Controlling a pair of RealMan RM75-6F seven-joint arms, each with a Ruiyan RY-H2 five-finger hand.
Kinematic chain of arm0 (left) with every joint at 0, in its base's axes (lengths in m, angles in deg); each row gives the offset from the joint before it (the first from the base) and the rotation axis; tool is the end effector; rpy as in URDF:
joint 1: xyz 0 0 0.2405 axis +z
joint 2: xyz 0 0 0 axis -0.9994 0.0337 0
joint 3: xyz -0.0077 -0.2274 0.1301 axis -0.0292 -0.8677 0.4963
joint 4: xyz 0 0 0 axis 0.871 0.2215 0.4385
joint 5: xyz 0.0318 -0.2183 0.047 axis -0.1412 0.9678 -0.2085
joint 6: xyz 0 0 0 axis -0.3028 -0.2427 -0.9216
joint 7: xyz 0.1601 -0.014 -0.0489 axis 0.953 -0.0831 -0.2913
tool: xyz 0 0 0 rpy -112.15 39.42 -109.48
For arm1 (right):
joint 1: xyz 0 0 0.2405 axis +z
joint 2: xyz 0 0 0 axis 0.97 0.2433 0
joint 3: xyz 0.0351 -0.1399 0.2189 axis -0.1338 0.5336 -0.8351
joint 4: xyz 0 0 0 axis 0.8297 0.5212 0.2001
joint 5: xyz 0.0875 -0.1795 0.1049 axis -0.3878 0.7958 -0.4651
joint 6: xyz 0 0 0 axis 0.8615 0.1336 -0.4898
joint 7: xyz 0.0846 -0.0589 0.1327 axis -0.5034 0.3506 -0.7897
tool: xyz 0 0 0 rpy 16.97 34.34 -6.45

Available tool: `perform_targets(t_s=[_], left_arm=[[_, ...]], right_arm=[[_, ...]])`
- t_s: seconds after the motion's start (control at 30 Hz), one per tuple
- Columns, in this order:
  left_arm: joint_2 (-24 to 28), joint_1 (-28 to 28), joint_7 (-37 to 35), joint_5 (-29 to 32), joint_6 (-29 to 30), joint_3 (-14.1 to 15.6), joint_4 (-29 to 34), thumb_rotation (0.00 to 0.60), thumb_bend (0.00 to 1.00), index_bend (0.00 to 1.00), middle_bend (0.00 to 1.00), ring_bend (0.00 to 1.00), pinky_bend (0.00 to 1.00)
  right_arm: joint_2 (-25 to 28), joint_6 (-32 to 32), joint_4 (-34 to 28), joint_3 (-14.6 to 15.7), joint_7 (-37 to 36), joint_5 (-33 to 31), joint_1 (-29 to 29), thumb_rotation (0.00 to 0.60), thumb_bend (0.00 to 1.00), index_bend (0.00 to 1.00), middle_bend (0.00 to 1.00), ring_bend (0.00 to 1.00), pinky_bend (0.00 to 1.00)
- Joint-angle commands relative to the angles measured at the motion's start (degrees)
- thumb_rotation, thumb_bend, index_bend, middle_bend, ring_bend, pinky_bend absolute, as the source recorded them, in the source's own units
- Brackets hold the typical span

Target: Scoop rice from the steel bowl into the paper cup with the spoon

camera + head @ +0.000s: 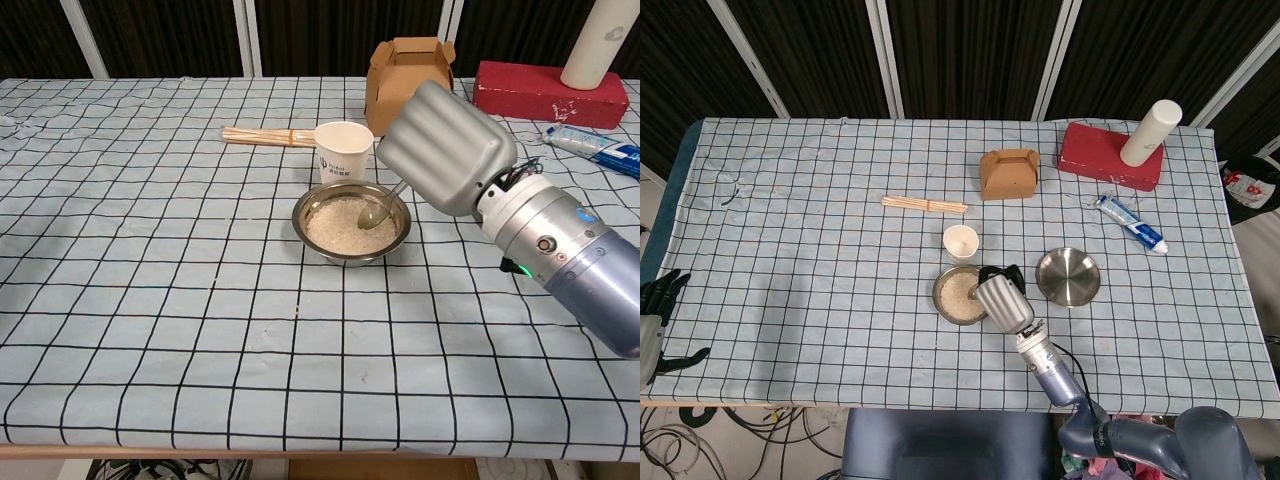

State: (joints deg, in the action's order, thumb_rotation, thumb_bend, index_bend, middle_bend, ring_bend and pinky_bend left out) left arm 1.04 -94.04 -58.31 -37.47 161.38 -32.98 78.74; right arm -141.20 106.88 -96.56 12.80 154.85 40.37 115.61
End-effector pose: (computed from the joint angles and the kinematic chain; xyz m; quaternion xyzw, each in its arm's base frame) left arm -0.3193 0.2096 0.1553 -0.5815 -0.4394 -0.3702 0.5760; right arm -0.1005 -0.3381 -0.0835 0.7311 0.1722 0.2193 0.6227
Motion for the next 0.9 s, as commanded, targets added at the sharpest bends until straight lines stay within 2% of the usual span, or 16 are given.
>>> perform_targets(t_s=[0.03,0.9], left_arm=[[0.0,-0.1,0.1,0.0,-0.1,0.0,0.0,0.6,0.02,0.0,0.0,0.0,0.0],[0.2,-0.2,-0.3,0.9,-0.5,-0.3,0.3,0.6,0.02,0.0,0.0,0.0,0.0]], right_arm=[[0.0,-0.1,-0.1,0.2,-0.5,0.1,-0.1,0.6,0.4,0.62,1.0,1.0,1.0],[-3.8,0.2,1.1,0.1,-2.4,0.1,-0.7,0.6,0.41,0.62,1.0,1.0,1.0]])
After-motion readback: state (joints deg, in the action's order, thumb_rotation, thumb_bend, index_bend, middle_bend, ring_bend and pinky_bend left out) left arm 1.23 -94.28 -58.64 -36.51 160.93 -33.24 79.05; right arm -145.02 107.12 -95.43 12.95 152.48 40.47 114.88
